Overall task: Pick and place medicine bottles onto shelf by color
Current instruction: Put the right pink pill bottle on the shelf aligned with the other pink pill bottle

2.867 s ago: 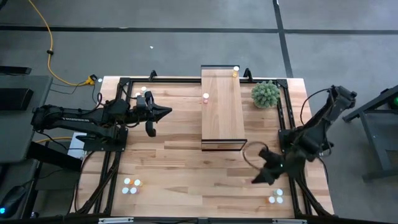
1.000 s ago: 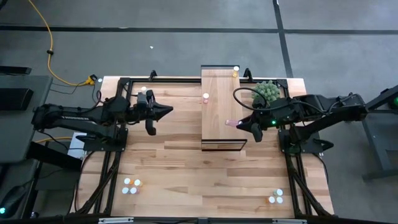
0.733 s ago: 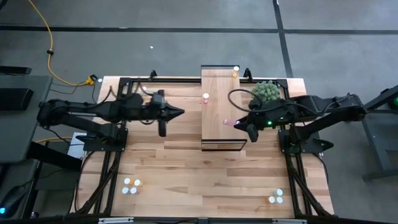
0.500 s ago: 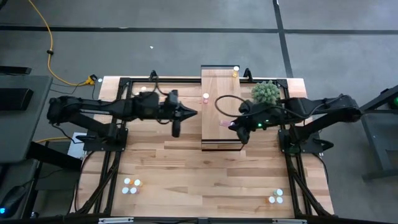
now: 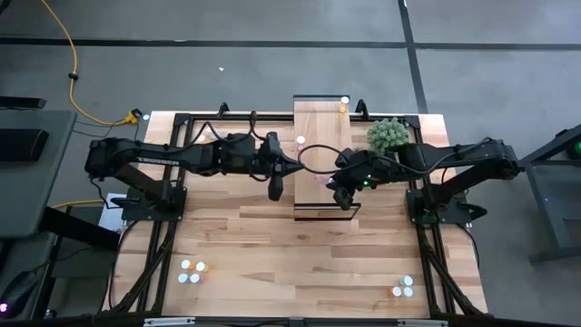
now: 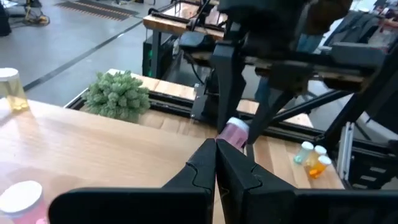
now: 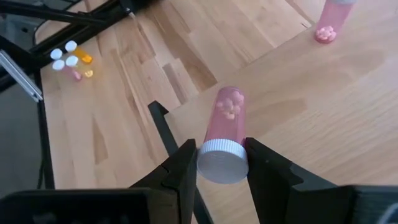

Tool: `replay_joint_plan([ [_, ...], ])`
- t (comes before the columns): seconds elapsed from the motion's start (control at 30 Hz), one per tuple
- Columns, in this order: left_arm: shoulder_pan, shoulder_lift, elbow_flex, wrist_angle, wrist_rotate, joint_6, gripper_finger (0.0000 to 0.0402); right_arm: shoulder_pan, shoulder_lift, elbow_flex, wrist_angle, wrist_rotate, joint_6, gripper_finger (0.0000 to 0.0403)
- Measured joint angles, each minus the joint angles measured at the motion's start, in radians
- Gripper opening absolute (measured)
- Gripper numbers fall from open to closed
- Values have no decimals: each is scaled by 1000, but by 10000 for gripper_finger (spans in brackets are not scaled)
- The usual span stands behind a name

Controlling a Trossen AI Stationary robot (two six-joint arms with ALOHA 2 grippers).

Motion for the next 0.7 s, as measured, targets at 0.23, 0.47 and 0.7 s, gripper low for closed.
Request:
replay_joint_plan([
  [0.23,0,61,-1,74,10,-3,0,-27,0,0,3,33,-11,108],
  [0.47,-1,129,-1,157,-6,-52,0,-34,0,0,41,28,-13,108],
  [0.7,-1,148,-1,185,-82,-64,0,-34,5,0,54,-1,-11,108],
])
